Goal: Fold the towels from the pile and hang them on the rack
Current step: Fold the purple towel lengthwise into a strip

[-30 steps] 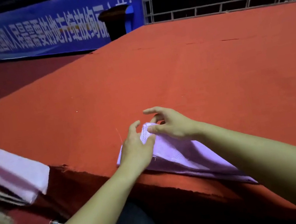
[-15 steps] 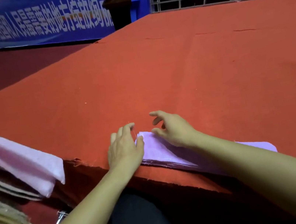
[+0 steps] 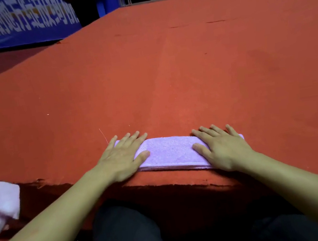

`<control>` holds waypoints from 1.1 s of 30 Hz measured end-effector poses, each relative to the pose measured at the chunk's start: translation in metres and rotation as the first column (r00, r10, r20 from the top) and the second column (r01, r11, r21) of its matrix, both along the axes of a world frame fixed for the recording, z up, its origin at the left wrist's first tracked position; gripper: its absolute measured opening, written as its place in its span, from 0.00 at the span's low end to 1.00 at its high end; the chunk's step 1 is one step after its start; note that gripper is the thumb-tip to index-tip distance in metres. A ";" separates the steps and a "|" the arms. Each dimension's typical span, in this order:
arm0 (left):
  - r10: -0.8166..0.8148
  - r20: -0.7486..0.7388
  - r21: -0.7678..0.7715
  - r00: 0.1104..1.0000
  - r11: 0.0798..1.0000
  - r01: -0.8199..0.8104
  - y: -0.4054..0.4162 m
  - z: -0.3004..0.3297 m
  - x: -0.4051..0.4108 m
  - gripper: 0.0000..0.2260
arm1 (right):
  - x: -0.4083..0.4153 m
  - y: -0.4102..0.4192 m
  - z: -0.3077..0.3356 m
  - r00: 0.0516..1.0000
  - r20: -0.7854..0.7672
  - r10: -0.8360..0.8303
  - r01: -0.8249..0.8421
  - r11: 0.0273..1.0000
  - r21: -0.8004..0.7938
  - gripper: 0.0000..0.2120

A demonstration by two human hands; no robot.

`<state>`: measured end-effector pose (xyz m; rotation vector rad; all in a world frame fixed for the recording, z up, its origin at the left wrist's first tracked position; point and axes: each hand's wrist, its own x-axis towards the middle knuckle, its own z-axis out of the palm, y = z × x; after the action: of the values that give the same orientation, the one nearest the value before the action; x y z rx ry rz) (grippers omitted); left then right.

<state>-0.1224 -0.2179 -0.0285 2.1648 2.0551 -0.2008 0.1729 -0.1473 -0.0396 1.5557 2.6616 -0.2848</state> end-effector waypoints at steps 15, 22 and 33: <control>-0.290 0.199 0.372 0.936 0.906 0.202 0.034 0.013 0.122 0.24 | 0.065 0.027 0.023 0.777 -0.616 -0.132 0.147 0.989 -0.028 0.19; -0.327 0.394 0.253 0.859 0.937 0.240 0.078 0.009 0.201 0.16 | 0.111 0.028 0.004 0.818 -0.559 -0.134 0.128 0.990 -0.050 0.29; -0.287 0.381 0.111 0.879 0.958 0.265 0.091 0.012 0.213 0.21 | 0.111 0.027 -0.008 0.804 -0.591 -0.070 0.021 0.996 -0.089 0.30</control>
<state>0.0907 -0.1271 -0.0164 2.2947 1.5479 0.2495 0.2837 -0.1201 -0.0476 1.7315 2.9885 -1.0312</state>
